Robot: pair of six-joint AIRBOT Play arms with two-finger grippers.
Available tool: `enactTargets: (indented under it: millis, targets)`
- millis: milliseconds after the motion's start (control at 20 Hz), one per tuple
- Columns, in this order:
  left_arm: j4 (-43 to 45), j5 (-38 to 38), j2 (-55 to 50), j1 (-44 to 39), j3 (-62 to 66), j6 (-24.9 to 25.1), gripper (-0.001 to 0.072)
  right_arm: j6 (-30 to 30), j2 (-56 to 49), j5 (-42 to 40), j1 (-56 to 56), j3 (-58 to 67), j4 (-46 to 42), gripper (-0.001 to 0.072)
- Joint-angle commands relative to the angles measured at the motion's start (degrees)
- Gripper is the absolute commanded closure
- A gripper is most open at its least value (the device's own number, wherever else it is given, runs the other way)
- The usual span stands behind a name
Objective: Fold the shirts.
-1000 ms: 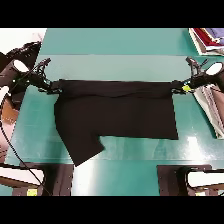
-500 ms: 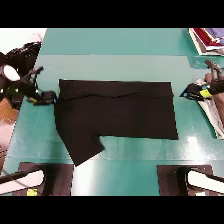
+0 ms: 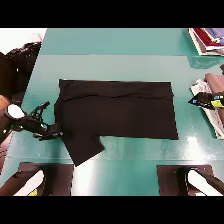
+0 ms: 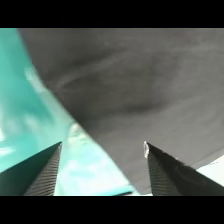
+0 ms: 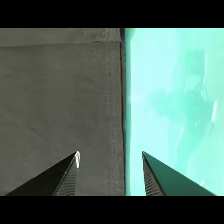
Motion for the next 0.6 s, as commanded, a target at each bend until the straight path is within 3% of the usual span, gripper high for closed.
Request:
enactTargets:
  millis: [0,200,350,550]
  targets:
    - [-7.37,4.85,1.44,-0.20,-4.96,-0.17,0.0100,-0.33,2.62,-0.07,-0.22,-0.57,0.22,0.0263]
    - [-9.57,8.31,1.44,-0.20,-6.27,-0.24,0.0115,-0.33,5.03,0.07,-0.22,-0.59,0.20,0.0264]
    - [-11.04,9.14,1.44,-0.20,-6.21,-0.11,0.0689,-0.33,5.86,2.32,-0.28,-0.66,-0.07,0.0264]
    - [-10.75,5.90,1.55,-0.20,-2.78,2.01,0.0688,-1.22,5.64,6.49,-2.14,-7.63,-0.46,0.0263]
